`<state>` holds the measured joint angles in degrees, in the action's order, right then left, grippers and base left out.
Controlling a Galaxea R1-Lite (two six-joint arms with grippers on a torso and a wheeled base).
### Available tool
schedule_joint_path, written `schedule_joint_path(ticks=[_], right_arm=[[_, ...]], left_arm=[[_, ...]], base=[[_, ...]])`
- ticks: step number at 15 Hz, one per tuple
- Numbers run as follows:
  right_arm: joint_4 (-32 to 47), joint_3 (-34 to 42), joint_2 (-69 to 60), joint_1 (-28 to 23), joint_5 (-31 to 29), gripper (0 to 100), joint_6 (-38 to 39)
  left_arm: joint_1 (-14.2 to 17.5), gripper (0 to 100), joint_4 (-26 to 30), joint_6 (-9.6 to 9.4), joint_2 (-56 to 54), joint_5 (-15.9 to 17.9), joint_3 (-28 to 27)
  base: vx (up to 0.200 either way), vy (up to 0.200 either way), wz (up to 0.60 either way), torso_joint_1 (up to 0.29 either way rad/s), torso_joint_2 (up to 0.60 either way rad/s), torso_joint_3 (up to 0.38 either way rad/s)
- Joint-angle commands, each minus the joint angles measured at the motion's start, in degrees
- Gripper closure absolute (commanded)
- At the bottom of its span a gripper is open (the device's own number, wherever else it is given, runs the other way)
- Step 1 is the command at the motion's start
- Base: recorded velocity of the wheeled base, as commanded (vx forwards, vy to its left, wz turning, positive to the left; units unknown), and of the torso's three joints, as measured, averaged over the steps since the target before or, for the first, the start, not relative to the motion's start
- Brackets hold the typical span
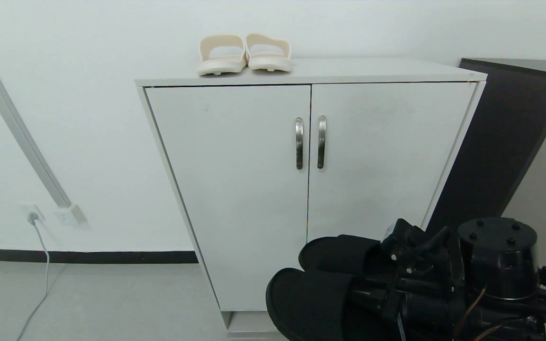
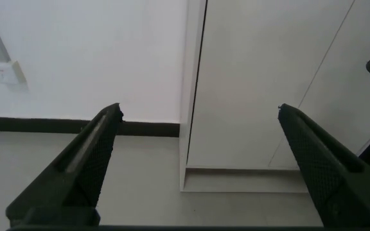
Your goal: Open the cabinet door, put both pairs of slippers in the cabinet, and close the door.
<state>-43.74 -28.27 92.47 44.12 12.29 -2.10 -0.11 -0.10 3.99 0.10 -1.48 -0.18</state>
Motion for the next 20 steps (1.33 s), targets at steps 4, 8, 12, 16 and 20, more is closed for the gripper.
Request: schedule_joint_path(ticks=[4, 8, 12, 16, 20], right_arm=[[-0.8, 0.2, 0.2, 0.0, 0.0, 100, 0.0], [-1.4, 0.6, 0.3, 0.1, 0.0, 100, -0.1], [-1.4, 0.7, 0.4, 0.1, 0.0, 100, -0.1], [-1.4, 0.7, 0.4, 0.4, 0.0, 100, -0.1], [-1.4, 0.8, 0.3, 0.5, 0.1, 100, -0.1]], left_arm=[[0.1, 0, -0.2, -0.82, 0.5, -0.3, -0.9], [-0.5, 0, 3.9, 1.29, 7.3, 1.6, -10.5], [-2.6, 0, -0.2, 1.20, 18.0, 12.0, -11.3], [-2.6, 0, -16.7, 1.46, 36.6, 19.8, -12.4], [-4.1, 0, -29.9, 1.64, 51.8, 26.3, -14.0]], base=[[0.000, 0.000, 0.00, -0.001, 0.02, 0.015], [0.000, 0.000, 0.00, 0.000, 0.00, 0.000], [0.000, 0.000, 0.00, 0.000, 0.00, 0.000], [0.000, 0.000, 0.00, 0.000, 0.00, 0.000], [0.000, 0.000, 0.00, 0.000, 0.00, 0.000]])
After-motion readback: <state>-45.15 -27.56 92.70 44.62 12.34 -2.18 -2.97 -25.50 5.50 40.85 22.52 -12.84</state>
